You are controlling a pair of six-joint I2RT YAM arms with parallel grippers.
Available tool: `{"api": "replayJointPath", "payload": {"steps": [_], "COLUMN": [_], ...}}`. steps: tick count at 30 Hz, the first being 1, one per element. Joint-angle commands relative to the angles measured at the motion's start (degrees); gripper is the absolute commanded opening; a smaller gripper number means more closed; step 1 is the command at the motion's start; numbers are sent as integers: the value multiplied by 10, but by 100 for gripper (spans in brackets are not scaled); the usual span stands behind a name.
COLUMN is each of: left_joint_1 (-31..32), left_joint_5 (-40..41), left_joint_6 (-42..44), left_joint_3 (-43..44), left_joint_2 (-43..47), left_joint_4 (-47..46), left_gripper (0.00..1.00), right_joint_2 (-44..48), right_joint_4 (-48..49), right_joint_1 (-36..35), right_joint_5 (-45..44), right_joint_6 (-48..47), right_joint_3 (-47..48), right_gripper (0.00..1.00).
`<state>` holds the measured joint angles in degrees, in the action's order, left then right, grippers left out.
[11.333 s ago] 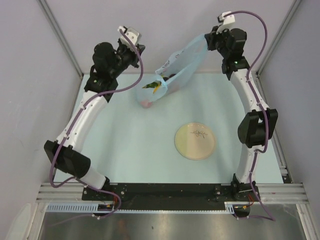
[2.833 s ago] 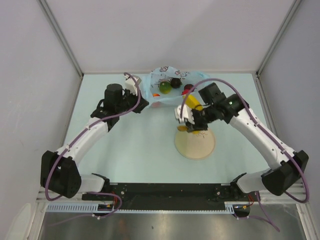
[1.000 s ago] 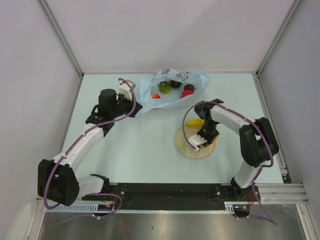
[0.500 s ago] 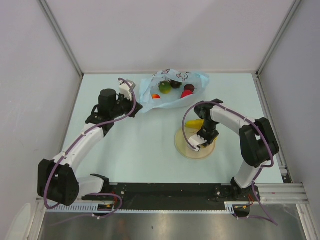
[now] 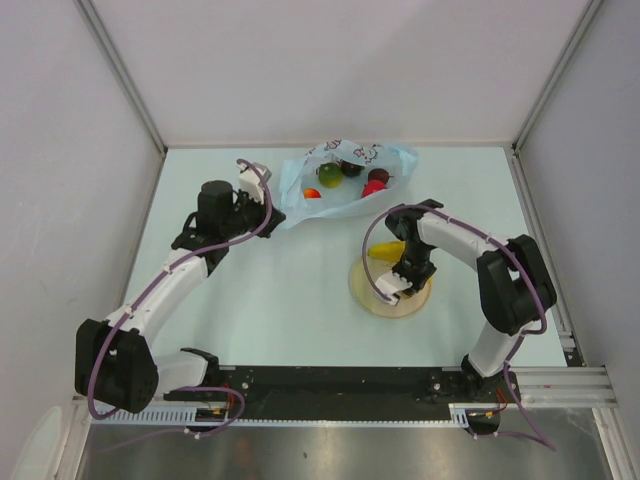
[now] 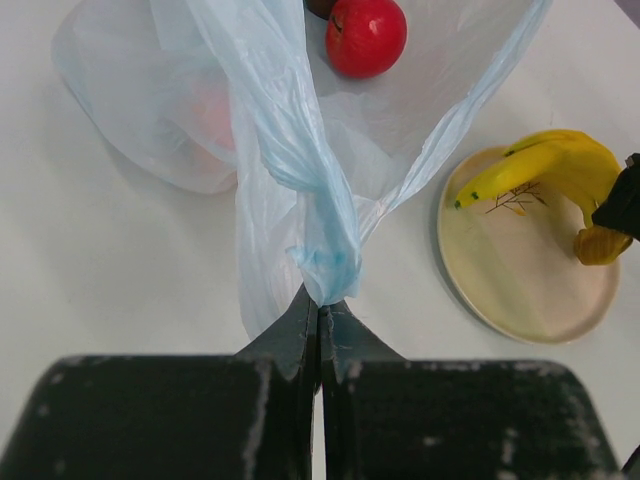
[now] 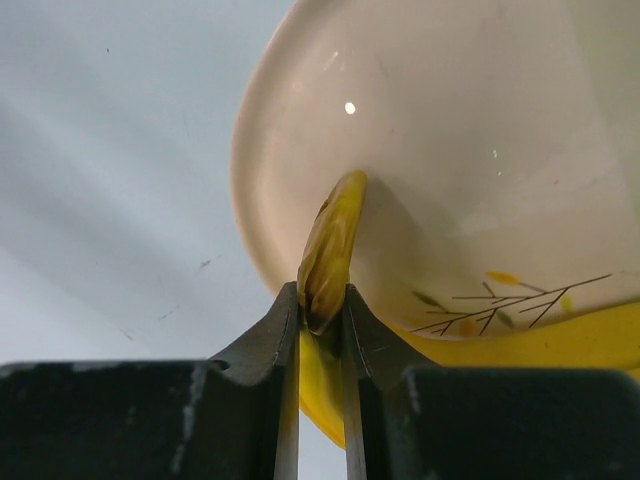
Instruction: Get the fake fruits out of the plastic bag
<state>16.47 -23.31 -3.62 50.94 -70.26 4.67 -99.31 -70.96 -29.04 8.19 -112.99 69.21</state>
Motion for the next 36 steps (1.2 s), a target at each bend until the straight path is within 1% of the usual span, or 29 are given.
{"api": "replayJointPath", "payload": {"steps": [1, 9, 12, 15, 16, 18, 20, 21, 22, 25, 28, 29, 30, 31, 33, 34, 35, 36], "left_joint_1": [-6, -5, -5, -5, -5, -5, -6, -5, -5, -5, -5, -5, -5, -5, -5, -5, -5, -5], "left_joint_5": [-16, -17, -17, -18, -18, -18, -19, -19, -20, -26, -31, -33, -35, -41, -47, -50, -53, -53], "left_joint_6": [-12, -11, -12, -14, -14, -15, -15, -15, -14, -14, -14, -11, -9, -4, 8, 23, 30, 35], "left_joint_3": [-5, -5, -6, -6, -6, -6, -6, -4, -2, 3, 7, 8, 10, 14, 14, 14, 14, 14], "left_joint_2": [19, 17, 14, 13, 11, 9, 8, 8, 8, 9, 12, 14, 18, 21, 28, 35, 38, 40], "left_joint_4": [-28, -28, -29, -30, -31, -33, -33, -32, -30, -24, -20, -11, -5, 2, 19, 24, 36, 40], "left_gripper": [0, 0, 0, 0, 0, 0, 0, 0, 0, 0, 0, 0, 0, 0, 0, 0, 0, 0], "right_joint_2": [-9, 1, -7, -13, -13, -13, -5, 11, 22, 94, 165, 176, 195, 198, 199, 190, 182, 171], "right_joint_4": [1, -6, -4, 2, 4, 10, 14, 14, 11, -21, -19, -6, 11, 60, 145, 234, 278, 320], "right_joint_1": [17, -18, -18, -14, -11, -6, 2, 4, 5, 4, 5, 8, 10, 12, 16, 17, 17, 16], "right_joint_5": [-31, 10, 8, 5, 5, 7, 12, 15, 17, 45, 105, 141, 159, 191, 223, 244, 250, 256], "right_joint_6": [-34, -9, 0, 10, 12, 13, 13, 12, 11, -5, 0, 31, 50, 82, 233, 289, 402, 454], "right_joint_3": [2, 2, 2, 2, 2, 2, 2, 2, 3, 7, 28, 35, 42, 61, 78, 94, 105, 113], "right_gripper": [9, 9, 9, 13, 20, 28, 52, 62, 68, 72, 72, 72, 72, 72, 70, 68, 65, 57]}}
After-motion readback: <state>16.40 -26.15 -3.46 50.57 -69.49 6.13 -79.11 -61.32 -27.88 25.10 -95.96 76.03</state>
